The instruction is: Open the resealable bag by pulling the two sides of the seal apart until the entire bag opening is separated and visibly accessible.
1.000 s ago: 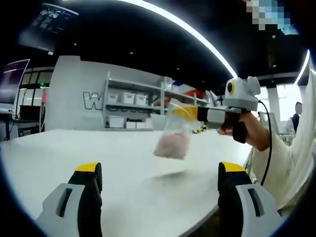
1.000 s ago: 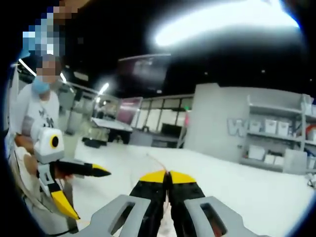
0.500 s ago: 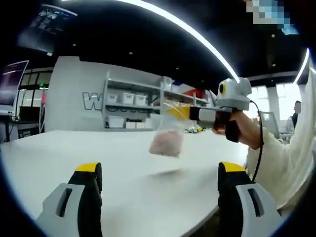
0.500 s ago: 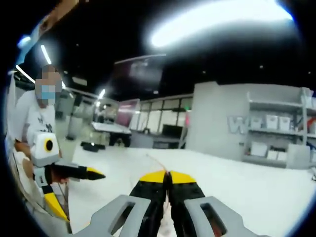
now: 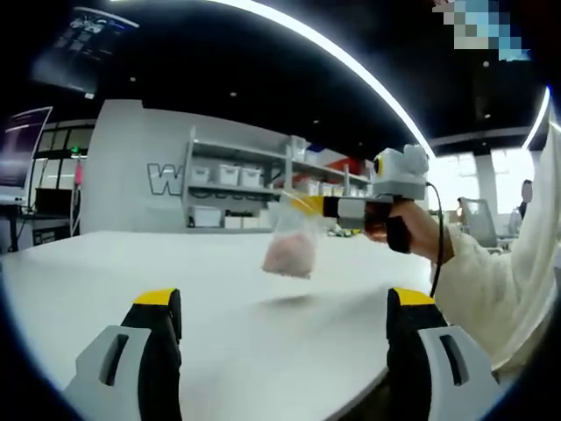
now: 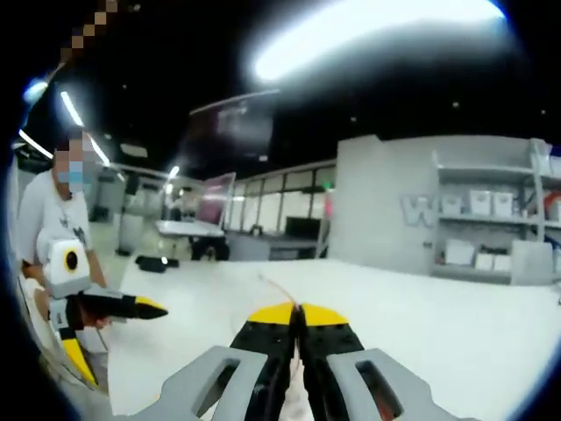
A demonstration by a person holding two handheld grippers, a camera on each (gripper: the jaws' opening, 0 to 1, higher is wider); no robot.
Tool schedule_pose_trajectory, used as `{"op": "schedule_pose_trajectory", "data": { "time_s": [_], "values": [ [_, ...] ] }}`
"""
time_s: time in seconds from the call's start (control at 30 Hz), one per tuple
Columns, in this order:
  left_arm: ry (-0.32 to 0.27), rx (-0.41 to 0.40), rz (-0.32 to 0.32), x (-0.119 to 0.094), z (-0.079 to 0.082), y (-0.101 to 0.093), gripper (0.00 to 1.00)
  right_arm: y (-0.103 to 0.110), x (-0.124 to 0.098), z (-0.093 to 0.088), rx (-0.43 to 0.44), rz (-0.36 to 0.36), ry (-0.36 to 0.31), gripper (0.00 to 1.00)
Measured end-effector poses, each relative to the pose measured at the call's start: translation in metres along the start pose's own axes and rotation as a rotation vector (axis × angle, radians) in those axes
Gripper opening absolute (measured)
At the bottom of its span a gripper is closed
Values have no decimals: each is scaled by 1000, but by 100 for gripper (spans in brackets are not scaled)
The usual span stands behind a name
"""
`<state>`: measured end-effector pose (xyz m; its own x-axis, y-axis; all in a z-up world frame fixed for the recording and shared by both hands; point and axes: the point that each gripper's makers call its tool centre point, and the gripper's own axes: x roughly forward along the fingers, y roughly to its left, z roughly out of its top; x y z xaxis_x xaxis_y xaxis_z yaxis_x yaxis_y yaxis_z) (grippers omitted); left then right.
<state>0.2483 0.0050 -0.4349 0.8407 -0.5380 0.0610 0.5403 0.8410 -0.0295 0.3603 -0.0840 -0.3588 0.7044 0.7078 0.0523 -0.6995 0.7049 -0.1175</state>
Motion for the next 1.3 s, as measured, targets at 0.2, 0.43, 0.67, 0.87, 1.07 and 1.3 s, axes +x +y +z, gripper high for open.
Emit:
{"op": "schedule_pose_trajectory", "data": {
  "time_s": [0.2, 0.43, 0.67, 0.87, 1.07, 1.3],
  "values": [
    [1, -3, 5, 0, -1, 1, 96, -1, 9, 3, -16, 9, 6, 0],
    [0, -5, 14, -2, -1, 5, 96, 0, 17, 1, -15, 17, 13, 0],
    [0, -8, 17, -3, -2, 6, 97, -7, 29, 0, -21, 14, 25, 0],
    [-5, -13, 24, -3, -2, 9, 97, -16, 37, -1, 3, 9, 26, 0],
    [-4, -12, 23, -3, -2, 9, 96, -24, 43, 0, 64, 12, 13, 0],
    [-1, -12, 23, -4, -3, 9, 96, -35, 53, 1, 88, 6, 16, 0]
  ]
}}
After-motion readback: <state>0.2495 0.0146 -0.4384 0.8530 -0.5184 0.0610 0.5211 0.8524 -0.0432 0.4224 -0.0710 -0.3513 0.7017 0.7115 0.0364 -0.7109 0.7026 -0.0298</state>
